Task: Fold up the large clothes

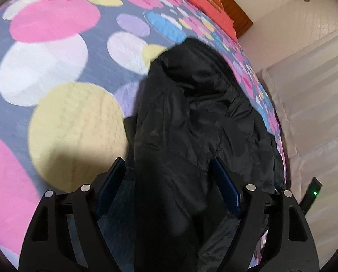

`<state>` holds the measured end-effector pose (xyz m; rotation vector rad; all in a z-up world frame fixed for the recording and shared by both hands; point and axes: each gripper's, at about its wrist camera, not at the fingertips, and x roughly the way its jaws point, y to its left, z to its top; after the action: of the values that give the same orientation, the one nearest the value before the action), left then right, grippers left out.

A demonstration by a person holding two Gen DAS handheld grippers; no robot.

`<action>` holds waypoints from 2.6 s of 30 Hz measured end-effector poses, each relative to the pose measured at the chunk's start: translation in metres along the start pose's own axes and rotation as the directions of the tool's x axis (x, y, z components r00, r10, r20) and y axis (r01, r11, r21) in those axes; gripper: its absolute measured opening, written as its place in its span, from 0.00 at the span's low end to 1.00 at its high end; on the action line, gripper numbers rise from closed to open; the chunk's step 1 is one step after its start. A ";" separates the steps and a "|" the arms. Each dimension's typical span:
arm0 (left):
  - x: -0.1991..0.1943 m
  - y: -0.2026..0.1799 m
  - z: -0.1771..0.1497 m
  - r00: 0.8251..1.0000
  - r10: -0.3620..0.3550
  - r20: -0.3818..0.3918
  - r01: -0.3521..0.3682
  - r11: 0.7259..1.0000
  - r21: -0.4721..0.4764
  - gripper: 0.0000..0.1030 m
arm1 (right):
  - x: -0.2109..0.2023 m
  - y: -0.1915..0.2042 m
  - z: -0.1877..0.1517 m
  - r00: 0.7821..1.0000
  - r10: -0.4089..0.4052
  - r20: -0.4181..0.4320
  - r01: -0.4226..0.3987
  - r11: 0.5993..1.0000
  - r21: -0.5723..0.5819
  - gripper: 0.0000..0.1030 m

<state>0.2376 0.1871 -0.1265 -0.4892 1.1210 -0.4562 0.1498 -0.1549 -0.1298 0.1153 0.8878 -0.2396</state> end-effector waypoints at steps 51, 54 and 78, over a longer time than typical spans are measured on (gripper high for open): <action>0.014 -0.059 -0.010 1.000 0.016 0.011 -0.017 0.990 0.136 0.19 | 0.005 0.011 -0.010 0.999 -0.019 0.037 0.018 1.000 0.001 0.55; -0.002 -0.078 -0.011 0.999 -0.013 0.036 0.008 0.991 0.136 0.19 | 0.004 0.011 -0.009 0.999 -0.017 0.040 0.017 1.000 -0.003 0.55; 0.034 -0.319 -0.104 0.978 0.141 0.156 -0.198 0.871 0.449 0.18 | -0.072 -0.154 -0.024 0.992 -0.083 0.093 0.067 0.984 0.165 0.64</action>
<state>0.1224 -0.1043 -0.0022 0.0050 0.8906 -0.5138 0.0492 -0.2873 -0.0887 0.2191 0.7732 -0.3846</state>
